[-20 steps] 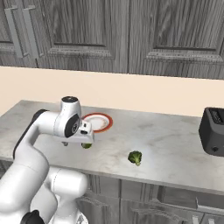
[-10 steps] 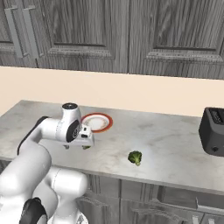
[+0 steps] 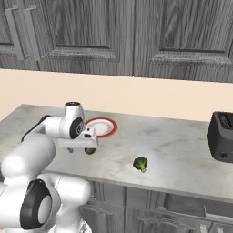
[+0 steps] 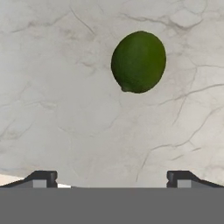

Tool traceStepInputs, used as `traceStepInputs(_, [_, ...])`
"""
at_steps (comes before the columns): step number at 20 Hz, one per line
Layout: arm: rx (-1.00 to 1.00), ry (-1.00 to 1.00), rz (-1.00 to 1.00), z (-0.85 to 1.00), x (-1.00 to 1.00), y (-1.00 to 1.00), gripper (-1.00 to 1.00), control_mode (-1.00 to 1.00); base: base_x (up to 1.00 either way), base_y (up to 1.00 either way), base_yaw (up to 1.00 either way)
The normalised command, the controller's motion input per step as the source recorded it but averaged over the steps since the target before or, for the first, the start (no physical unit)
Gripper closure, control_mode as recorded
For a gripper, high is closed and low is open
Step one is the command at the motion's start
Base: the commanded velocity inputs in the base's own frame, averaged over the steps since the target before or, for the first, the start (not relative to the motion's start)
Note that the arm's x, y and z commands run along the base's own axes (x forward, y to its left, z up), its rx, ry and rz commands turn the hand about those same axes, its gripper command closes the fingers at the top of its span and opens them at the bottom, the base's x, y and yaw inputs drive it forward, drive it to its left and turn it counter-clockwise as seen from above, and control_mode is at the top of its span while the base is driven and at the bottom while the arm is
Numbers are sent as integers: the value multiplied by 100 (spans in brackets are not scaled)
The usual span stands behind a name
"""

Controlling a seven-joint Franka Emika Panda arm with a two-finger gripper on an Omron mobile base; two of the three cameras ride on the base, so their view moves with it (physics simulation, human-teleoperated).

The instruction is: Place the lime and broccoli inside the fridge drawer. Close the drawer after placing the vegetables.

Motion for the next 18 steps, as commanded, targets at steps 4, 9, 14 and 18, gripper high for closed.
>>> traceStepInputs(4, [0, 4, 1, 0, 16, -21, -100, -100, 0, 0, 0])
traceStepInputs(9, [0, 1, 3, 0, 26, -1, -100, -100, 0, 0, 0])
traceStepInputs(14, [0, 0, 2, -10, 4, 0, -100, -100, 0, 0, 0])
traceStepInputs(18, [0, 0, 2, -15, 1, -9, -100, -100, 0, 0, 0])
